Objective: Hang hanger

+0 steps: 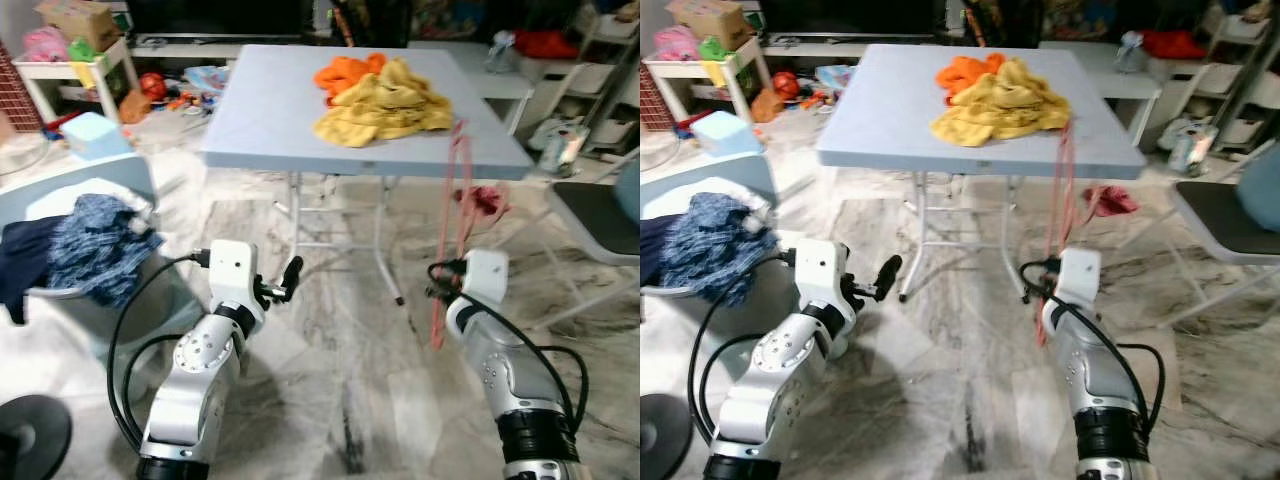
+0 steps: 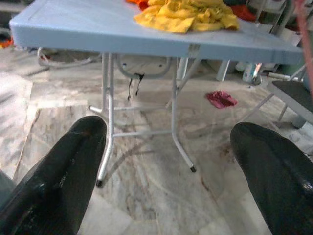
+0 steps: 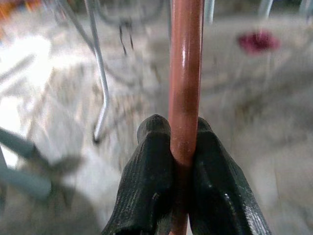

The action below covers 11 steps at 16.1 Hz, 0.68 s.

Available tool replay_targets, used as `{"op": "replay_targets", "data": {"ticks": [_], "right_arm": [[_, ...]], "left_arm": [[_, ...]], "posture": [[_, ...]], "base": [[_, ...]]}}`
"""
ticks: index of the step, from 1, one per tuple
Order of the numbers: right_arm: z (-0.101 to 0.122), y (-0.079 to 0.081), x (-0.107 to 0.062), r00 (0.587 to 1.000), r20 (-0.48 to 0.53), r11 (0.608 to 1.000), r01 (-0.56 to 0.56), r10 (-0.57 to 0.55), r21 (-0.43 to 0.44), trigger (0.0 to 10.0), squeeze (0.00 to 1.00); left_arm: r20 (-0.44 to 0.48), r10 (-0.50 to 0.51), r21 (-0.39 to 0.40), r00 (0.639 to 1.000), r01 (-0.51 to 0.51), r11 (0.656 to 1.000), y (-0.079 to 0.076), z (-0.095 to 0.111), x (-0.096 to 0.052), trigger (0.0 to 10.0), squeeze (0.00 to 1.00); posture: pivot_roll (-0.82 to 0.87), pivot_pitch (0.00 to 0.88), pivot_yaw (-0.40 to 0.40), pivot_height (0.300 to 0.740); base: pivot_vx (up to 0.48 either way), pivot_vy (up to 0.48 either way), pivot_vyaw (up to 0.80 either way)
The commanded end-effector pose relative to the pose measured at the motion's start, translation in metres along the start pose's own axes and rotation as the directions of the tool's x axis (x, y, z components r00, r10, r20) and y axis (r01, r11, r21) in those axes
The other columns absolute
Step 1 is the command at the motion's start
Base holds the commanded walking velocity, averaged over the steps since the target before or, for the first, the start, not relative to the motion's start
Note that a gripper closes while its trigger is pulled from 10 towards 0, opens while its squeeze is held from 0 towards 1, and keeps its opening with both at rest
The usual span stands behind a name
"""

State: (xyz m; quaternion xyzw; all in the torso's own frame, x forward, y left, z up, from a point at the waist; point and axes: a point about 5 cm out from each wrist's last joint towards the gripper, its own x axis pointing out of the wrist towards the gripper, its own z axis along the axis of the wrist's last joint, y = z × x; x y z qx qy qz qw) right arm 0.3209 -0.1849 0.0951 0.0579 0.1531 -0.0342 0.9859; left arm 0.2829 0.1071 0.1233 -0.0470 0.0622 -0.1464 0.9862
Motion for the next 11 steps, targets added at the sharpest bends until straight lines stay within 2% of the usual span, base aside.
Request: {"op": "replay_targets", "data": {"ticks": [1,3,6,9,11], "right_arm": [[0.018,-0.006,-0.003,0.992,0.123,1.0,0.016,-0.013,-0.018,10.0,0.0],[0.021,-0.005,-0.005,0.98,0.201,1.0,-0.014,0.014,-0.003,10.0,0.0],[0.022,-0.005,-0.009,0.965,0.262,0.999,-0.021,0.027,-0.026,10.0,0.0],[0.015,-0.006,-0.009,0.973,0.231,0.999,-0.031,0.029,0.006,10.0,0.0],[0.01,-0.007,-0.008,0.975,0.223,1.0,-0.025,0.025,-0.003,10.0,0.0]], "left_arm": [[-0.003,-0.018,-0.013,1.0,0.018,1.0,-0.005,0.0,0.001,10.0,0.0],[-0.001,-0.017,-0.018,1.0,0.017,1.0,-0.005,0.001,0.002,10.0,0.0],[-0.001,-0.015,-0.032,1.0,0.015,0.999,-0.004,0.002,0.003,10.0,0.0],[0.002,-0.012,-0.035,1.0,0.012,0.999,-0.004,0.002,0.003,10.0,0.0],[0.041,-0.049,-0.042,0.998,0.05,0.998,-0.005,0.006,0.001,10.0,0.0]], "posture": [[-0.09,0.0,-0.018,0.74],[-0.09,0.0,-0.018,0.74],[-0.09,0.0,-0.017,0.74],[-0.09,0.0,-0.015,0.74],[-0.09,0.0,-0.015,0.74]], "base": [[0.0,0.442,0.0],[0.0,0.444,0.0],[0.0,0.446,0.0],[0.0,0.441,0.0],[0.0,0.0,0.0]]}}
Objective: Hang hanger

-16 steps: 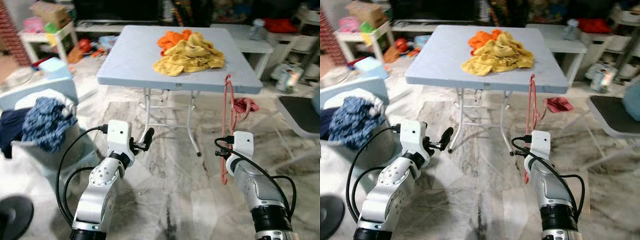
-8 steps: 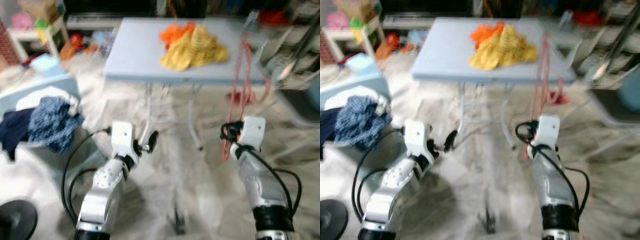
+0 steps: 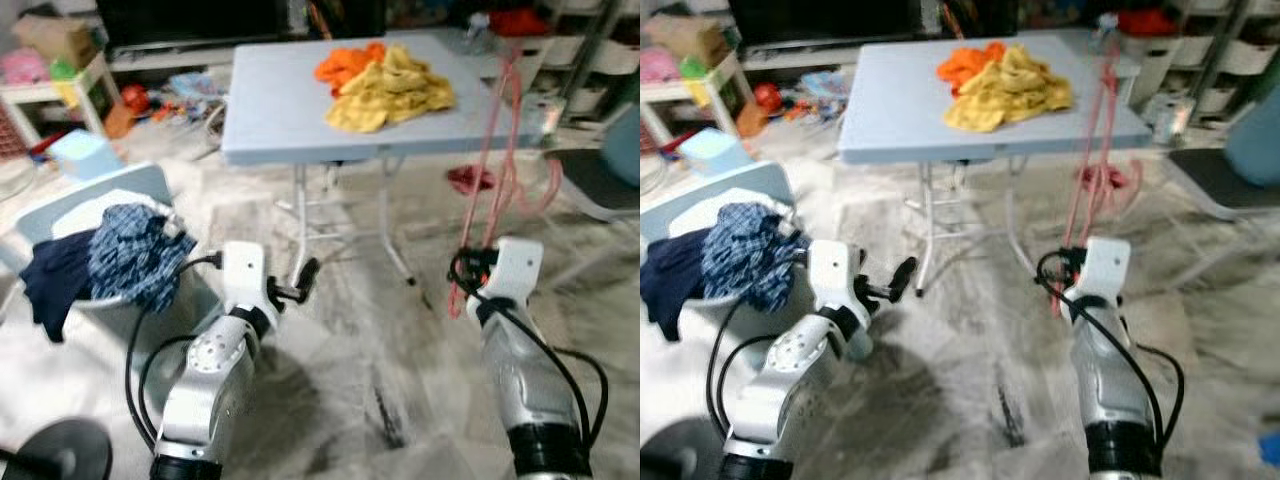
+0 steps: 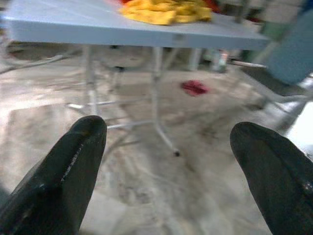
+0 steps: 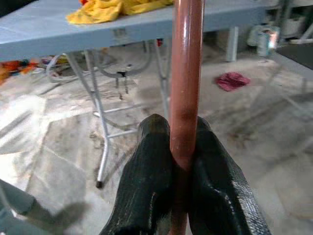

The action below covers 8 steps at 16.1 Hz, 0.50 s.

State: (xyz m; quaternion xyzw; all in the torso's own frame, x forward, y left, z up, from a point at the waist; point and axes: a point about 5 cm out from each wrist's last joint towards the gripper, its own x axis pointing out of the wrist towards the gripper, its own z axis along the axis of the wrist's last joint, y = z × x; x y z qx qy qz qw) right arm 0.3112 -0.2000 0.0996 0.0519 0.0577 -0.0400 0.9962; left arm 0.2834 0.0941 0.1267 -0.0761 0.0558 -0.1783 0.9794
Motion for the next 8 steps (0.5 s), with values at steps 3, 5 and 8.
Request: {"op": "replay_targets", "data": {"ticks": [3,5,8], "right_arm": [[0.0056,0.0086,0.0033,0.999,0.024,1.0,-0.029,0.029,-0.006,10.0,0.0],[0.0055,0.0085,0.0033,0.999,0.024,1.0,-0.03,0.03,-0.007,10.0,0.0],[0.0038,0.0087,0.0038,0.999,0.006,0.999,-0.031,0.031,-0.009,10.0,0.0]], "left_arm": [[0.05,0.007,-0.032,0.999,-0.005,0.999,0.0081,0.0087,-0.0036,10.0,0.0],[0.053,0.006,-0.038,0.999,-0.004,0.999,0.0084,0.0087,-0.0039,10.0,0.0],[0.057,-0.012,-0.061,0.998,0.015,0.998,0.0073,0.0082,-0.005,10.0,0.0]], "posture": [[-0.09,0.0,-0.016,0.74],[-0.09,0.0,-0.016,0.74],[-0.09,0.0,-0.018,0.74]], "base": [[0.0,0.0,0.0],[0.0,0.0,0.0],[0.296,0.0,0.0]]}}
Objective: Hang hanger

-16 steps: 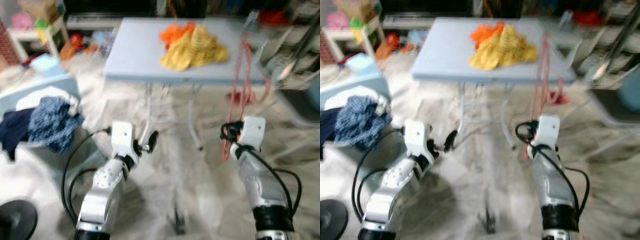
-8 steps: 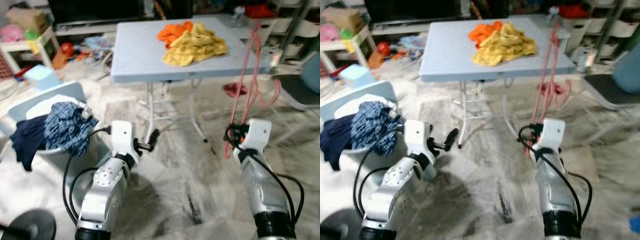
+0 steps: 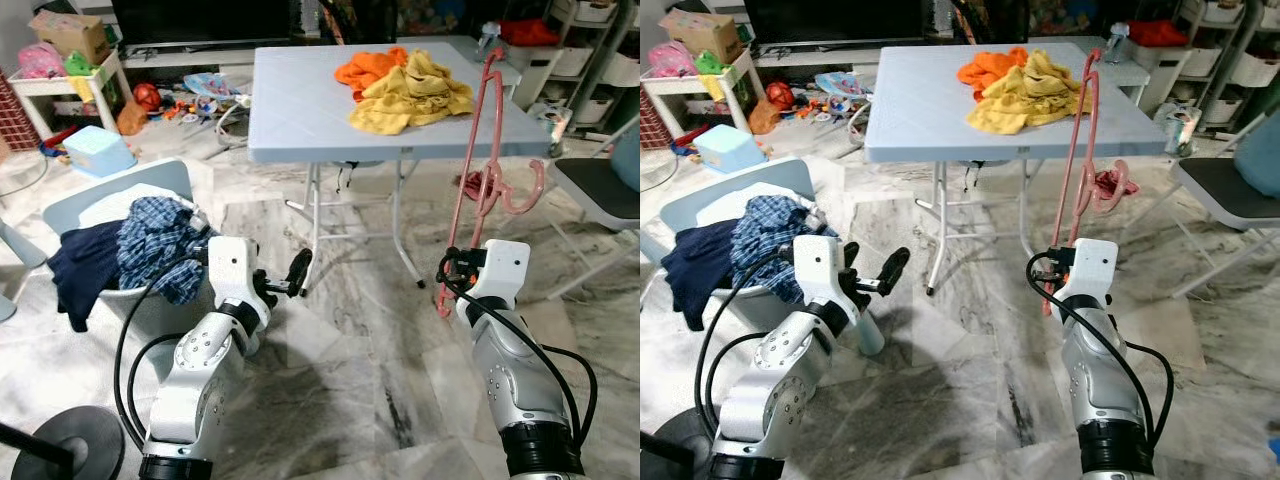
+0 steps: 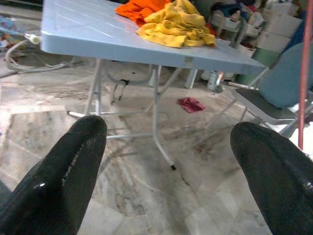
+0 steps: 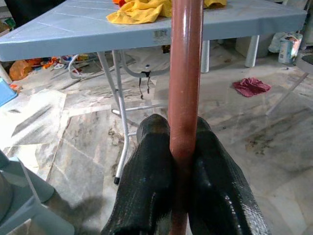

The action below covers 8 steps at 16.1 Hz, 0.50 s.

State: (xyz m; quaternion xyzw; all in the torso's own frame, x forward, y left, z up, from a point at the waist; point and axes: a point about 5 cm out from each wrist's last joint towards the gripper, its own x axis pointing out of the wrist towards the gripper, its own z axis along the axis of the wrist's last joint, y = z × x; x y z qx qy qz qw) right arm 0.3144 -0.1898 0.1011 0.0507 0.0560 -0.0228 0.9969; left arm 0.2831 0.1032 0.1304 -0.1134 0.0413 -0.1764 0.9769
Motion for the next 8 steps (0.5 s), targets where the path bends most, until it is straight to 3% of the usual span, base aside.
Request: {"op": "replay_targets", "data": {"ticks": [1,8], "right_arm": [[0.0022,-0.0019,0.0017,1.0,-0.003,1.0,0.004,-0.004,-0.006,10.0,0.0],[-0.002,0.0011,0.0015,1.0,-0.028,1.0,-0.008,0.008,0.001,10.0,0.0]], "left_arm": [[0.015,-0.013,0.005,1.0,0.012,1.0,-0.0008,0.0034,-0.0012,10.0,0.0],[0.017,-0.026,-0.01,1.0,0.027,1.0,-0.0028,0.0024,0.0001,10.0,0.0]], "posture": [[-0.09,0.0,-0.018,0.74],[-0.09,0.0,-0.02,0.74]], "base": [[0.337,0.0,0.0],[0.398,0.0,0.0]]}}
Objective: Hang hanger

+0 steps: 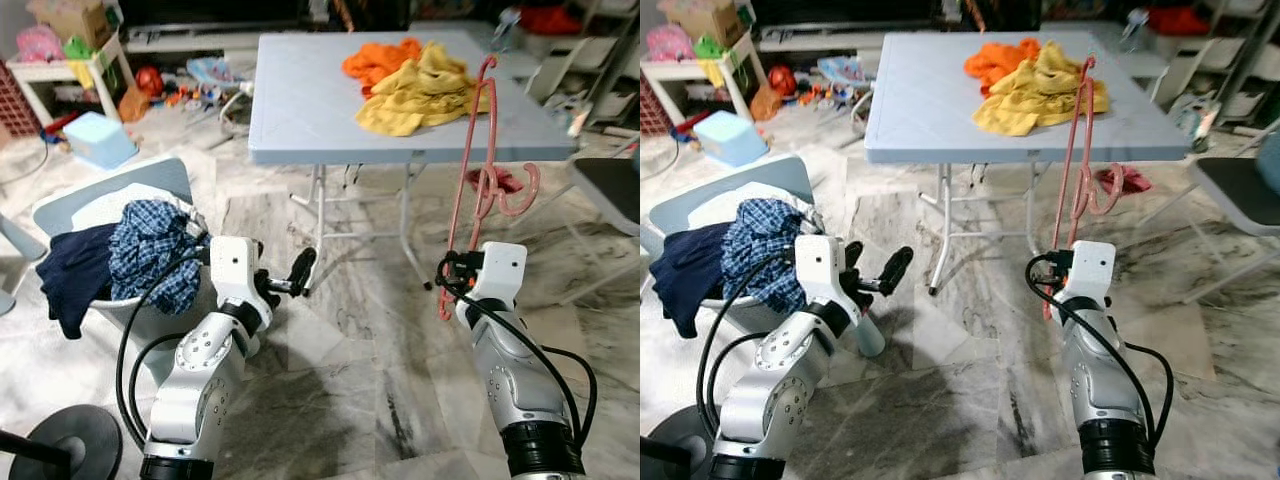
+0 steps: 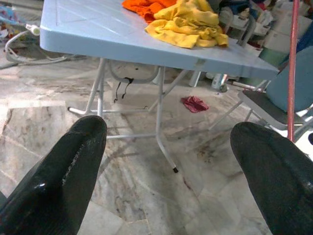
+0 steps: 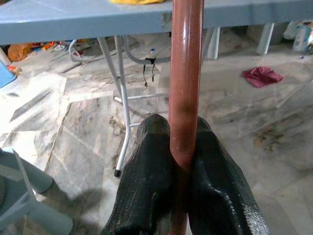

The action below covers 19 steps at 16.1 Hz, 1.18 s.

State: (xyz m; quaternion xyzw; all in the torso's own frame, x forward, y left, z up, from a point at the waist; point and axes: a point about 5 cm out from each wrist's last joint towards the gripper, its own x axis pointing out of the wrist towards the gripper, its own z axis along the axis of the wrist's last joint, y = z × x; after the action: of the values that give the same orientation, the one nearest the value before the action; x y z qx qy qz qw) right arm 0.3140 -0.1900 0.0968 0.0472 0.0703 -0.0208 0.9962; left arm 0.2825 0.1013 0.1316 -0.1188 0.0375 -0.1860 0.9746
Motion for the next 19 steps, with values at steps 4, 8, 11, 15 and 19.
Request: {"op": "replay_targets", "data": {"ticks": [4,8,11,15,19], "right_arm": [[0.002,0.0012,0.0019,1.0,-0.005,1.0,-0.005,0.005,0.005,10.0,0.0],[0.0017,0.0019,0.002,1.0,-0.008,1.0,-0.006,0.006,0.005,10.0,0.0],[0.0011,0.0011,0.0018,1.0,-0.011,1.0,-0.001,0.001,0.003,10.0,0.0],[0.0015,-0.0002,0.0021,1.0,-0.009,1.0,0.008,-0.008,-0.001,10.0,0.0],[0.0012,-0.0048,0.0026,0.999,-0.021,0.999,0.042,-0.042,-0.015,10.0,0.0]], "left_arm": [[0.008,-0.013,-0.005,1.0,0.013,1.0,-0.002,0.0017,0.0008,10.0,0.0],[-0.003,-0.019,-0.007,1.0,0.019,1.0,-0.003,0.0,0.0001,10.0,0.0],[-0.015,-0.022,-0.01,1.0,0.022,1.0,-0.0035,-0.0018,-0.0002,10.0,0.0],[-0.024,-0.029,-0.007,0.999,0.029,1.0,-0.0049,-0.0025,0.0012,10.0,0.0],[-0.04,-0.018,0.011,0.999,0.019,1.0,-0.0011,-0.0023,0.0032,10.0,0.0]], "posture": [[-0.09,0.0,-0.021,0.74],[-0.09,0.0,-0.023,0.74],[-0.09,0.0,-0.024,0.74],[-0.1,0.0,-0.022,0.74],[-0.1,0.0,-0.021,0.74]], "base": [[0.43,0.0,-0.73],[0.431,0.0,-0.8],[0.43,0.0,-0.8],[0.396,0.0,-0.8],[0.391,0.191,-0.8]]}}
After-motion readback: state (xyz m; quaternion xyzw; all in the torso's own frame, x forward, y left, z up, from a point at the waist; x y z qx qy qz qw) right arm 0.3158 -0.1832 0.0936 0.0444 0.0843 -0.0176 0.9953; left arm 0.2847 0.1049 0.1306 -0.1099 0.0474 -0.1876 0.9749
